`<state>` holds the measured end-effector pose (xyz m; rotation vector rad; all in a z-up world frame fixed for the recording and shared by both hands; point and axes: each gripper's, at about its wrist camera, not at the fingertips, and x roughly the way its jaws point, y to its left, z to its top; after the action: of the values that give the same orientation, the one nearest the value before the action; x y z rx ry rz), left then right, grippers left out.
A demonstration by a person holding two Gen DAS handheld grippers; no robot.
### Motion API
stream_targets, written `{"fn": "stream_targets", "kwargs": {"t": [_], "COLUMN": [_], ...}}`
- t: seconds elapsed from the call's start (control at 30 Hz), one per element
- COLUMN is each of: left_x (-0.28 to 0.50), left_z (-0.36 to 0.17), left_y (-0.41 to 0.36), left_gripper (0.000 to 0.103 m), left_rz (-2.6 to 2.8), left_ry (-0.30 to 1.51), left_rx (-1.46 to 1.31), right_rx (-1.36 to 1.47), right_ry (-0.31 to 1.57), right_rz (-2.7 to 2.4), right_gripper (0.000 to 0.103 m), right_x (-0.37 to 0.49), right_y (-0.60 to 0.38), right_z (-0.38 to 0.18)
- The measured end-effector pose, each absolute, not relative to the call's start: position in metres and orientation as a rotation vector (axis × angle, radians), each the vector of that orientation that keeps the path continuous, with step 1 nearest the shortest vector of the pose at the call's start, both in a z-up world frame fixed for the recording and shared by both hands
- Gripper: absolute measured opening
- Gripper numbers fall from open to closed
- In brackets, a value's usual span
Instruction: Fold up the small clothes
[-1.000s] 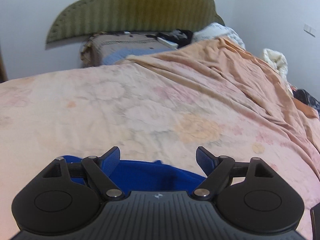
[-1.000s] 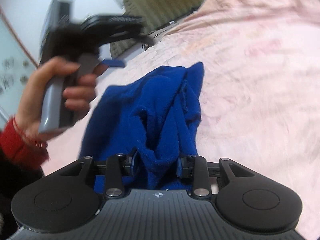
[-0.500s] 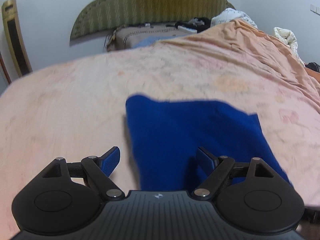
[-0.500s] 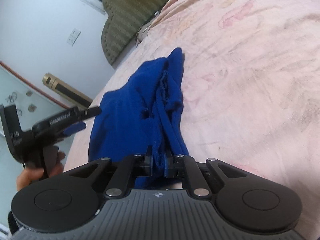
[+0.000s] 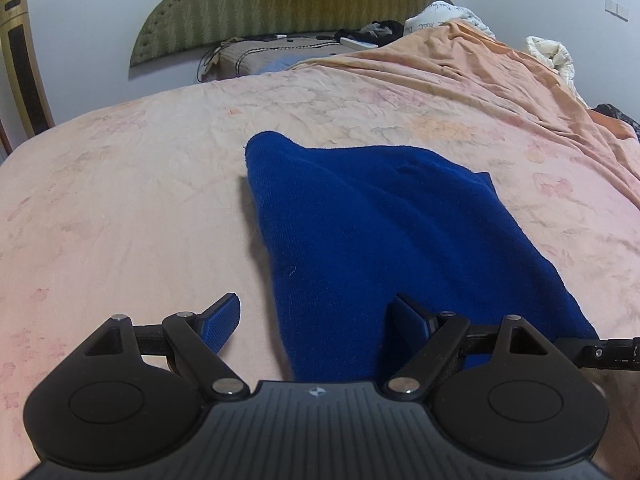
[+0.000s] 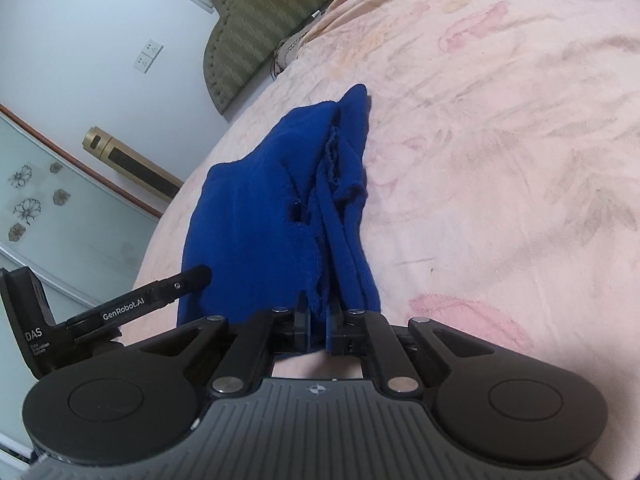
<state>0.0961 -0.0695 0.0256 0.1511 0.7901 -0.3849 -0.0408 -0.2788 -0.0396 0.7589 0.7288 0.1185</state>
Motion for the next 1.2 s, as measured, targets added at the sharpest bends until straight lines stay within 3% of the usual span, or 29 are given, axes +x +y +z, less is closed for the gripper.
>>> {"fn": "stream_targets", "kwargs": {"t": [0.4,0.43,0.6,0.67,0.73,0.8,0.87,1.2], "left_x": [0.092,0.092,0.092,0.097,0.106,0.12,0.134,0.21], "left_z": [0.025,0.025,0.03,0.033,0.034,0.036,0.035,-0.007], "left_y": [-0.071,-0.071,-0.067,-0.062,-0.056,-0.047,-0.039,-0.004], "left_gripper": [0.084,0.084,0.084,0.084,0.084,0.084,0.084,0.085], "left_rz": [-0.37,-0.371,-0.367,-0.365,-0.363,-0.376,-0.386,-0.545], "left_ry": [0.785,0.784,0.756,0.747,0.756,0.769,0.782,1.002], "left_rx": [0.171,0.173,0.182,0.173,0.144,0.081,0.016,-0.469], "right_rx": [0.748,0.733,0.649,0.627,0.601,0.566,0.542,0.726], "right_ry": [0.754,0.759,0.751,0.726,0.705,0.686,0.67,0.727], "right_rz": [0.134,0.137,0.155,0.138,0.11,0.08,0.07,0.125], "right_gripper": [0.009,0.018,0.029,0.041,0.045,0.054,0.074,0.086], "right_x": [-0.043,-0.043,-0.046,-0.046,-0.039,-0.027,-0.01,0.078], "right_y": [-0.279,-0.278,-0.279,-0.285,-0.292,-0.295,-0.298,-0.325], "right_z": [-0.042,-0.04,-0.025,-0.016,-0.006,0.003,0.008,-0.028]}}
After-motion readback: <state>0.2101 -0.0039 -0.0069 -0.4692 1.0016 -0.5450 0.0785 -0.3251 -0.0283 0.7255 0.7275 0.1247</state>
